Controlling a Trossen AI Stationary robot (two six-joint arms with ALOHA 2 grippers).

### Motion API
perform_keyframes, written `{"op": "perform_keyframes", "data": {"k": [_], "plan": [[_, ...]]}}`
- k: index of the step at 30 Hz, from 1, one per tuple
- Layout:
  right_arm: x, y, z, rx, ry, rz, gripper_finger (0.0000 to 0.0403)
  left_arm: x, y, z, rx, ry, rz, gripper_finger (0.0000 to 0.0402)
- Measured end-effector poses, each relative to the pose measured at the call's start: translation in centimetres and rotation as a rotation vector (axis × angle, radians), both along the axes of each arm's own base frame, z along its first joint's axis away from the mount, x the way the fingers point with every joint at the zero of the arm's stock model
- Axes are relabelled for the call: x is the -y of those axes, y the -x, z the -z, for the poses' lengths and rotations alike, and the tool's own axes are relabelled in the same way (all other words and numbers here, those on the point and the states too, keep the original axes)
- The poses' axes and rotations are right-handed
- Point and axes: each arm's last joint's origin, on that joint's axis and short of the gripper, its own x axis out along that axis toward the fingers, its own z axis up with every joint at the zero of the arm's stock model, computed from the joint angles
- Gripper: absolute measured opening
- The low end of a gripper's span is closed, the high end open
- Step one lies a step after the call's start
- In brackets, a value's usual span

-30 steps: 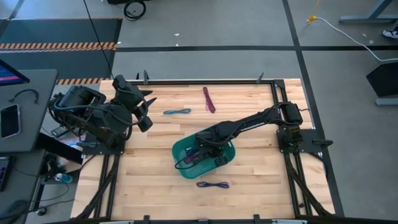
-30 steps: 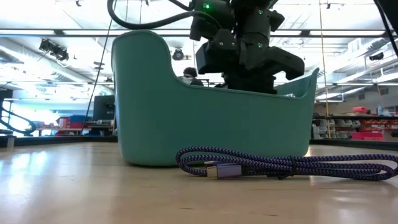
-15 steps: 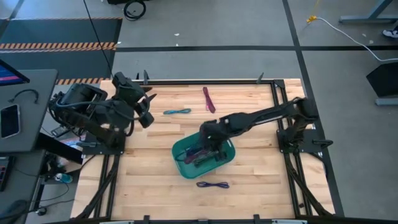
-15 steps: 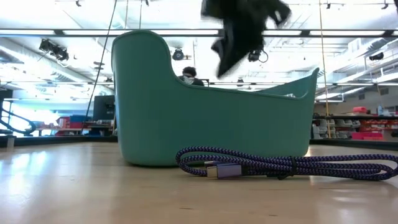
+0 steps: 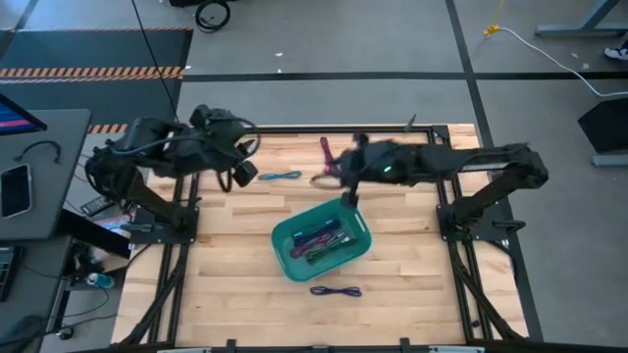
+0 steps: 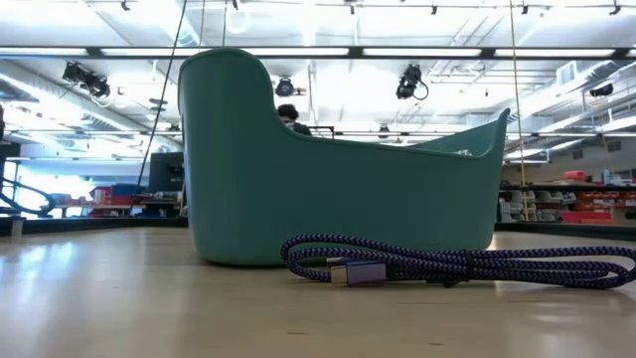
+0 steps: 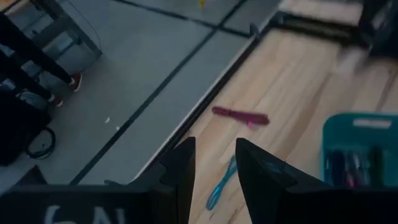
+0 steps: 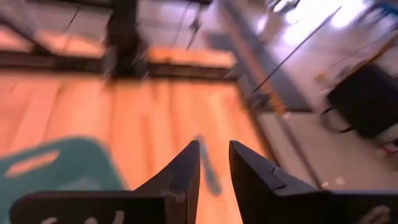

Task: Pick and place USB-C Cables
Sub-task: Put the blue charger cable into the blue bin

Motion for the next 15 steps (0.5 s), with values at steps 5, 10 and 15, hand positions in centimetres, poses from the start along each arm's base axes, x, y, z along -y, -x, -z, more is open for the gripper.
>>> {"op": "perform_keyframes", "data": {"k": [5, 10, 15], "plan": [[0.7, 2.8, -3.6, 0.184, 0.029, 0.025, 0.0092, -2.0, -2.8, 1.7, -0.167, 0.046, 0.080, 0.0121], [0.7, 5.6, -6.0, 0.296, 0.058, 0.004, 0.0092, -4.6, -6.1, 4.2, -0.304, 0.125, 0.113, 0.0121], [0.2, 8.1, -7.6, 0.367, 0.053, -0.024, 0.0092, -7.6, -9.5, 7.6, -0.419, 0.219, 0.099, 0.0121]]}}
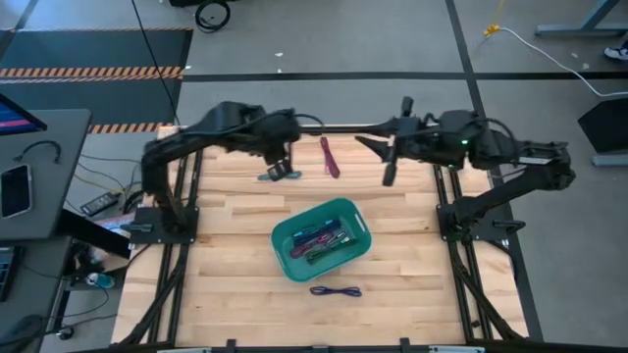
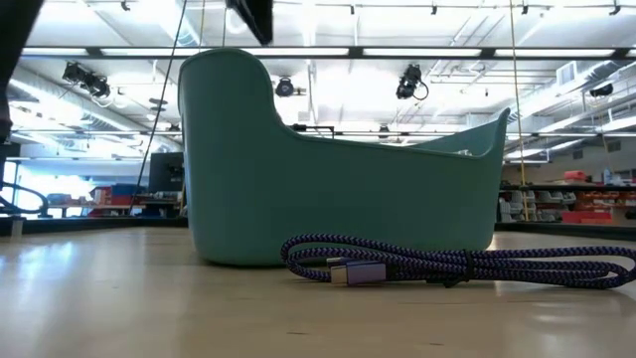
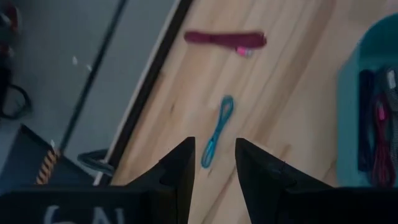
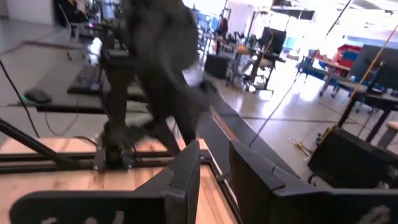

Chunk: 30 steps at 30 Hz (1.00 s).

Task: Pick and place USB-C Cables
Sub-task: Put the blue charger cable into the blue bin

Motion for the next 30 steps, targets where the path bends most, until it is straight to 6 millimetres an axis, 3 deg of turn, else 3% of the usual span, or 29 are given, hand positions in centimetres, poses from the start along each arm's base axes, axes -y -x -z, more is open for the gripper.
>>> {"op": "perform_keyframes", "data": {"k": [7, 12, 19, 25, 30], "plan": [[-1.0, 1.7, -0.8, 0.039, -0.003, -0.055, 0.0092, -4.1, -3.9, 5.3, -0.125, 0.202, 0.031, 0.0121], [-1.7, 2.0, -0.7, 0.023, -0.002, -0.089, 0.0092, -6.2, -4.5, 7.3, -0.169, 0.247, -0.043, 0.0121], [-1.8, 2.6, -0.5, -0.026, 0.035, -0.095, 0.0092, -6.9, -4.2, 7.3, -0.137, 0.275, -0.124, 0.0121], [-1.4, 4.4, -1.2, 0.000, 0.084, -0.044, 0.0092, -7.1, -3.9, 7.0, -0.136, 0.269, -0.115, 0.0121], [-1.1, 6.6, -1.7, 0.015, 0.087, -0.041, 0.0092, -6.4, -1.7, 3.9, -0.036, 0.259, -0.137, 0.0121]]}}
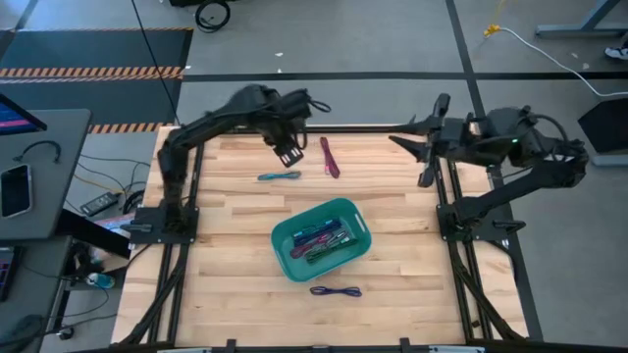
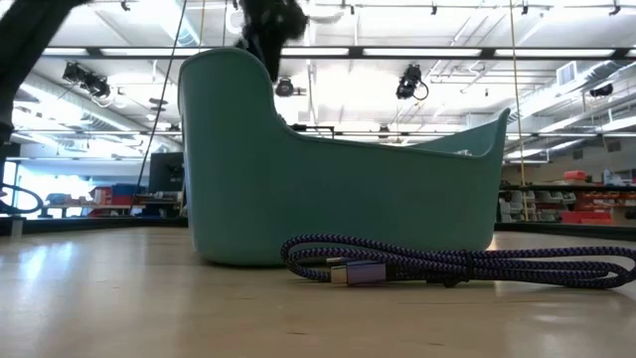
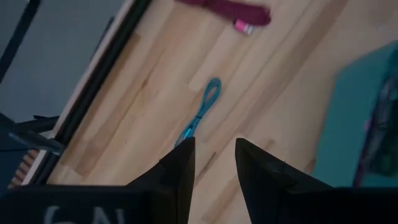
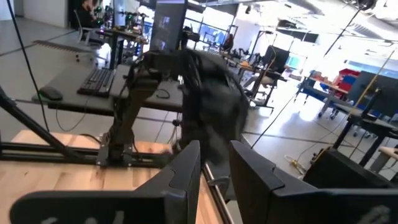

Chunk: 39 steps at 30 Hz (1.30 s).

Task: Pick and place USB-C Cables
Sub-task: Put the blue charger cable into the blue bin

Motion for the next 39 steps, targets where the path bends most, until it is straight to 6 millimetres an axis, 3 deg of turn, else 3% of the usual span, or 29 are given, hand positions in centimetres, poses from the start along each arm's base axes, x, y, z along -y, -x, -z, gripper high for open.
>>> {"op": "perform_keyframes", "data": {"k": [7, 11, 17, 24, 28, 35, 39], "plan": [[0.4, 2.4, -0.6, 0.047, -0.007, 0.001, 0.0092, 2.4, 5.8, -6.2, 0.206, -0.052, -0.056, 0.0121], [0.5, 3.0, -0.8, 0.058, 0.009, 0.001, 0.0092, 3.7, 8.9, -8.7, 0.296, -0.083, -0.051, 0.0121], [0.5, 3.0, -0.8, 0.054, 0.022, 0.027, 0.0092, 4.9, 12.0, -10.7, 0.365, -0.130, -0.009, 0.0121], [0.6, 1.8, -0.6, 0.040, 0.022, 0.112, 0.0092, 5.0, 12.3, -10.9, 0.342, -0.171, 0.078, 0.0144], [0.4, 0.7, -0.5, 0.038, 0.022, 0.116, 0.0092, 4.3, 12.5, -9.0, 0.256, -0.165, 0.051, 0.0173], [0.2, -1.0, -0.5, 0.055, 0.019, 0.117, 0.0092, 5.5, 16.9, -2.1, 0.088, 0.023, -0.081, 0.0177], [0.1, -1.6, -0.5, 0.068, 0.013, 0.117, 0.0092, 6.5, 17.8, 1.9, 0.114, 0.074, -0.132, 0.0170]]}}
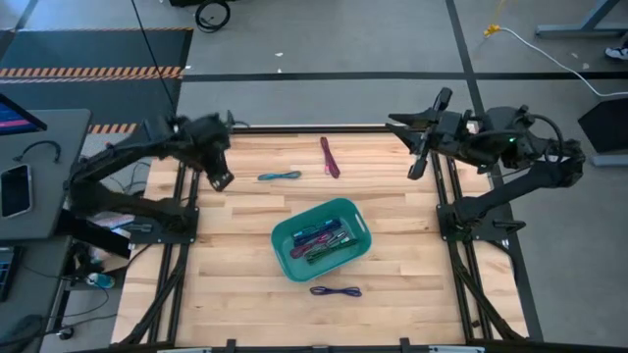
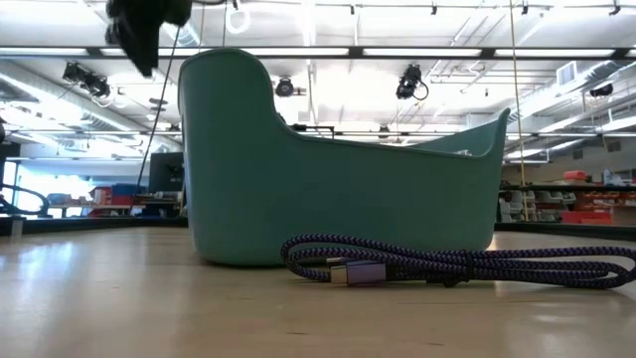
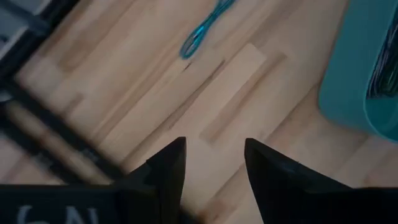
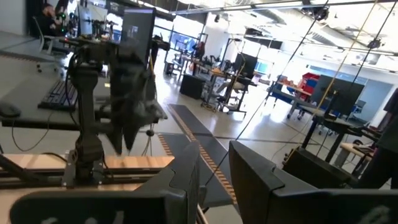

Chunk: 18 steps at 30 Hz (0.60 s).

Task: Pick and place USB-C Cables
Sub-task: Put the blue charger cable into the blue bin

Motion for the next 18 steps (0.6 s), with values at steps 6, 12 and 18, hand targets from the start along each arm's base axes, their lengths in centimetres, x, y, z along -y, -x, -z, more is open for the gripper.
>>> {"op": "perform_keyframes", "data": {"k": [6, 12, 18], "plan": [[-0.1, -0.8, 0.1, 0.011, -0.005, 0.000, 0.0092, -0.2, -1.5, 6.9, 0.136, 0.002, 0.019, 0.0170], [-0.2, -1.1, 0.1, 0.025, -0.045, -0.002, 0.0092, -1.1, -3.9, 12.2, 0.212, -0.076, 0.124, 0.0170], [-0.2, -1.1, 0.1, 0.043, -0.088, -0.005, 0.0092, -2.1, -5.7, 15.1, 0.029, -0.148, 0.277, 0.0170]]}}
